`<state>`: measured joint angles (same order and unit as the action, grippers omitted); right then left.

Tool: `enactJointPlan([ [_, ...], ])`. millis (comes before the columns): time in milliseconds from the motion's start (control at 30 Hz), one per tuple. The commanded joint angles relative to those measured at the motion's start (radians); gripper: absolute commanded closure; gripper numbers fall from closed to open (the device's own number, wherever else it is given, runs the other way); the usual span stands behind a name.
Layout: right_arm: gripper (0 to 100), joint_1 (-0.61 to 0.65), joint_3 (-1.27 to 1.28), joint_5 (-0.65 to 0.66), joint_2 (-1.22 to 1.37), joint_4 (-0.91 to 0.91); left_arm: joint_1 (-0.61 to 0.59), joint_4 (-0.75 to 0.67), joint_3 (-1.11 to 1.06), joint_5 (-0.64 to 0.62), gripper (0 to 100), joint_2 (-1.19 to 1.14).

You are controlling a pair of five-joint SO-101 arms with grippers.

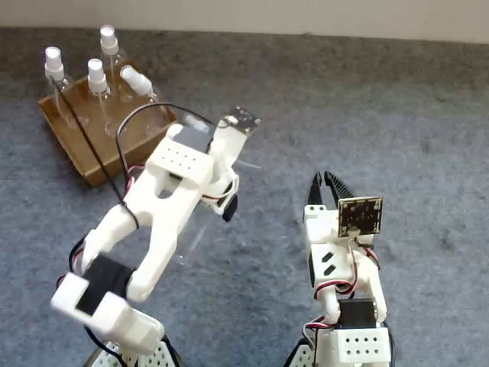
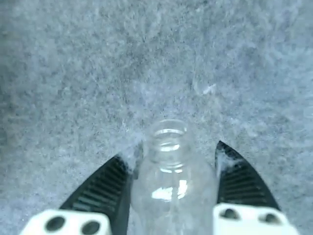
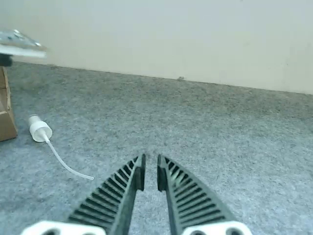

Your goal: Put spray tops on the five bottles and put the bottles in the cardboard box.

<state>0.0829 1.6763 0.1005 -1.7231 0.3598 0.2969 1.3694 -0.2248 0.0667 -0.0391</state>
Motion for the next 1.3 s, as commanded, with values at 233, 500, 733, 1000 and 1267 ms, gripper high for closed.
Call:
enactJointPlan([
  [233,95.7,-0.008,0.154,0.012,-0.001,0.008,-0.016,-0.236,-0.289,0.012,95,0.262],
  [500,95.7,-0.008,0.154,0.012,-0.001,0.008,-0.090,-0.405,-0.260,0.072,94,0.088],
  [733,95.7,-0.008,0.154,0.012,-0.001,0.008,-0.157,-0.408,-0.117,0.146,92,-0.094],
  [1000,95.7,-0.008,0.154,0.012,-0.001,0.008,-0.157,-0.408,-0.111,0.140,64,-0.096],
  [1267,95.7,-0.008,0.154,0.012,-0.001,0.008,-0.153,-0.338,-0.102,0.143,61,-0.094],
])
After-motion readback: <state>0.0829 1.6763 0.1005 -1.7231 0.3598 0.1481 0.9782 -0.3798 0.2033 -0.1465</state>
